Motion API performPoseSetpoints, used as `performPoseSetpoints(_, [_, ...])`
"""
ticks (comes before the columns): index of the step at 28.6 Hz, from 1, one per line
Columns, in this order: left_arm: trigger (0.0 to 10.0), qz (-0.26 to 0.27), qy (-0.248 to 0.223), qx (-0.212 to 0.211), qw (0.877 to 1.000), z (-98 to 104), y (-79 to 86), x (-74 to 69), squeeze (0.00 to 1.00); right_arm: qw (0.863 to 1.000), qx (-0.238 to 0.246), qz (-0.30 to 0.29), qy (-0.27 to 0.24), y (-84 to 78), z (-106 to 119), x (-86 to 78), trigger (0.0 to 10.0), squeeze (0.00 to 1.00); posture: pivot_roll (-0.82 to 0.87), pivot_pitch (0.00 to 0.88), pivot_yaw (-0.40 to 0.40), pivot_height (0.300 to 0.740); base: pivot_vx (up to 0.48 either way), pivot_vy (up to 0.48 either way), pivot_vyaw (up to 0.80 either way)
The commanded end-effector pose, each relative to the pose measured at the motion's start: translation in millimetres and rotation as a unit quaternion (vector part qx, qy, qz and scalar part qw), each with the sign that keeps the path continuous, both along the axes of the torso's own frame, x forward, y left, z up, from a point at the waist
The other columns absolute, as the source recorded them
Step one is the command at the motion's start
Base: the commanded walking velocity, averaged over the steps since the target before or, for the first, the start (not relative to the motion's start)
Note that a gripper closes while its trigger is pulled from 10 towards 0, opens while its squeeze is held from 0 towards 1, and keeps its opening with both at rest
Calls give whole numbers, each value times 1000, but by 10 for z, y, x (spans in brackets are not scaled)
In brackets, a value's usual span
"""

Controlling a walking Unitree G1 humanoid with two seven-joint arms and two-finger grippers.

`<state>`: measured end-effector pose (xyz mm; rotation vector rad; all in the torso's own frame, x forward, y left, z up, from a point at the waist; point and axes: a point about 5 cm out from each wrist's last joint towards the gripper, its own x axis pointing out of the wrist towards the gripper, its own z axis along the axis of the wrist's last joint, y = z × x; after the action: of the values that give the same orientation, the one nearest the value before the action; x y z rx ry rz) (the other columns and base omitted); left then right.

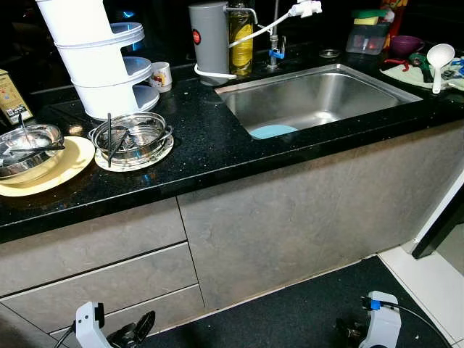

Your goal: Kitchen organization

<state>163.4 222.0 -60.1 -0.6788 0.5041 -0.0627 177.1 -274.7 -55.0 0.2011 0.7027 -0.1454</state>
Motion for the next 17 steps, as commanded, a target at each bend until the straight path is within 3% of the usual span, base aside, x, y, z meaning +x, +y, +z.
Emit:
performPoseSetpoints(1, [10000, 1, 2, 7, 1000, 7, 35, -5, 0, 1000, 5, 3, 3, 32, -15, 0, 10000, 0, -87, 0, 64, 740, 0, 0, 0])
performPoseSetpoints(17, [10000, 0, 4, 7, 1000, 4, 47, -6, 0, 1000, 5, 2, 2, 46, -18, 4, 10000, 0, -96, 0, 70, 740, 0, 0, 0])
